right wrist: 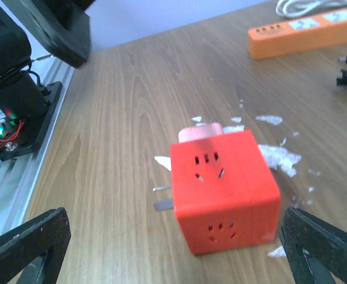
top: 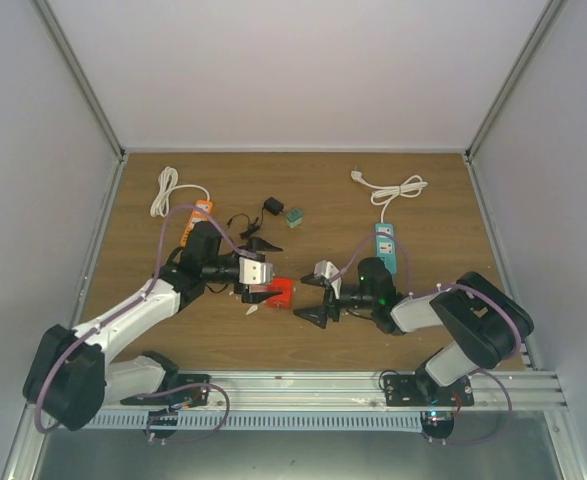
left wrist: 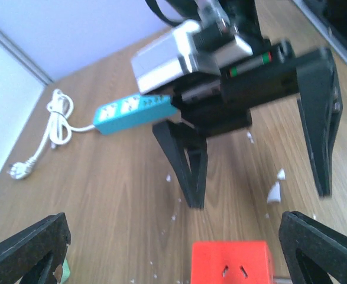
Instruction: Insert the plug
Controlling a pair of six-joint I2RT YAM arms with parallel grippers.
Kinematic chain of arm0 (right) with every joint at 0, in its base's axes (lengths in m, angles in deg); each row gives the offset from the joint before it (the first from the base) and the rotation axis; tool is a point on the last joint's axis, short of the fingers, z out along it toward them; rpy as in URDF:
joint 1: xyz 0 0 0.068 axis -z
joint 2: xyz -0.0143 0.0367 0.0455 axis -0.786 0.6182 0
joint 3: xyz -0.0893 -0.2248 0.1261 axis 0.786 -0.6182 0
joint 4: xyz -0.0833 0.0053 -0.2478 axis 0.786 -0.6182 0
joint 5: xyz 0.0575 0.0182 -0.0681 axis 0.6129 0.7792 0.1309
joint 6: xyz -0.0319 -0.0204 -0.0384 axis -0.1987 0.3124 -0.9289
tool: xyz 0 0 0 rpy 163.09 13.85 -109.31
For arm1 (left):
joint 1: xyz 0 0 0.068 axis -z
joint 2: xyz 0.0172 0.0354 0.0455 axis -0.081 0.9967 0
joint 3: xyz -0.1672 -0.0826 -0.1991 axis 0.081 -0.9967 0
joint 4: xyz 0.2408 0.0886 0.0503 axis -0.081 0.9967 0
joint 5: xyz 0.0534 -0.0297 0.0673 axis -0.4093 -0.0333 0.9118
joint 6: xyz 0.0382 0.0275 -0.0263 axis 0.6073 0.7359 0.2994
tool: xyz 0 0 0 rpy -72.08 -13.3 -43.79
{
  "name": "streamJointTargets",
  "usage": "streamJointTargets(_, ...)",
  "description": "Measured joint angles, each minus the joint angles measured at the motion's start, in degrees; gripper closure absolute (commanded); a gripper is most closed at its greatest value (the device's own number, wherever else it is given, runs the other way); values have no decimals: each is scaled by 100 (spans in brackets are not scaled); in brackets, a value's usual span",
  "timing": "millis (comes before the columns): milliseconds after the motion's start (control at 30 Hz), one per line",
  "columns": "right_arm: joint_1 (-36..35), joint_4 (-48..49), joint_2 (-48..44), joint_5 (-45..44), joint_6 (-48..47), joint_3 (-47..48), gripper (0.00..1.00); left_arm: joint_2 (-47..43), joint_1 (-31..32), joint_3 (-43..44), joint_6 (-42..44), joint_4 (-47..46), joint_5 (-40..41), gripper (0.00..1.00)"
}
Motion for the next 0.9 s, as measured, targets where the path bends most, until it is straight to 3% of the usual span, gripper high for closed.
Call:
streamJointTargets(167, -2, -245, 50, 20, -450, 334, 1, -278, 4, -48, -1587, -660, 0, 1)
streamJointTargets(367, -7, -625, 520, -98, -927, 682, 0, -245, 129, -35, -3412, -1534, 599, 1)
streamJointTargets(500, -9, -719, 807, -28, -1126, 785, 0, -894, 376, -481, -4218, -2197, 1353, 1)
streamJointTargets(600, -11, -774, 946, 39, -1237, 839, 0, -1246, 422, -623, -4448, -2568, 1475, 1)
streamJointTargets(733, -15, -911, 1252, 133, -1360, 1119, 0, -1001, 407, -619, -4256, -2981, 529, 1)
streamJointTargets(833, -31, -1003, 1388, 160, -1438, 1322, 0, -319, 378, -385, -4183, -2979, -326, 1)
streamJointTargets(900, -46, -1032, 1419, 164, -1464, 1386, 0, 63, 313, -210, -4295, -3001, -402, 1)
